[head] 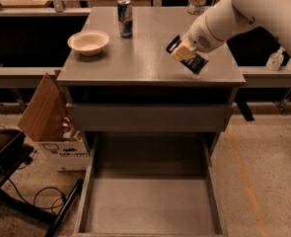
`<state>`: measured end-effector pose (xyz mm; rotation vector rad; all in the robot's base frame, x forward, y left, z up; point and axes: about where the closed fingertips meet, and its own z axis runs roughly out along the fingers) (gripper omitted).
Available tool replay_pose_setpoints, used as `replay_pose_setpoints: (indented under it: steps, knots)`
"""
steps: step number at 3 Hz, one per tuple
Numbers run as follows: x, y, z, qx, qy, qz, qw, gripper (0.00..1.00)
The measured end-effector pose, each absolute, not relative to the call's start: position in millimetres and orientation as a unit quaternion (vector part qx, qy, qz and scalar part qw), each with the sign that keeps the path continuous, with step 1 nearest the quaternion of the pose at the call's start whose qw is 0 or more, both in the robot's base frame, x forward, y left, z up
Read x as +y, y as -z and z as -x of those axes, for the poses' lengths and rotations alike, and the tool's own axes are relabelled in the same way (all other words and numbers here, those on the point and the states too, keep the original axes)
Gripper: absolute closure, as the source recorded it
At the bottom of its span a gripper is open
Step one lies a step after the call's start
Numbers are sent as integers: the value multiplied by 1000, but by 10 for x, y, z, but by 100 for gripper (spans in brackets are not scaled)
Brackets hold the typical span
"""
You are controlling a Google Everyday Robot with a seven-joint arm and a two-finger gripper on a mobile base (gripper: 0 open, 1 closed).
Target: Pick rxbar blueberry from middle drawer and place on counter
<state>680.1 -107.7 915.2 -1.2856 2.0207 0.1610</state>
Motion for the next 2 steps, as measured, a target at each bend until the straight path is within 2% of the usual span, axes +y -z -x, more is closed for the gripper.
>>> replay_pose_setpoints:
  steps: [2]
  knots:
    - [-864, -8942, -7134, 756, -40, 502, 418, 100]
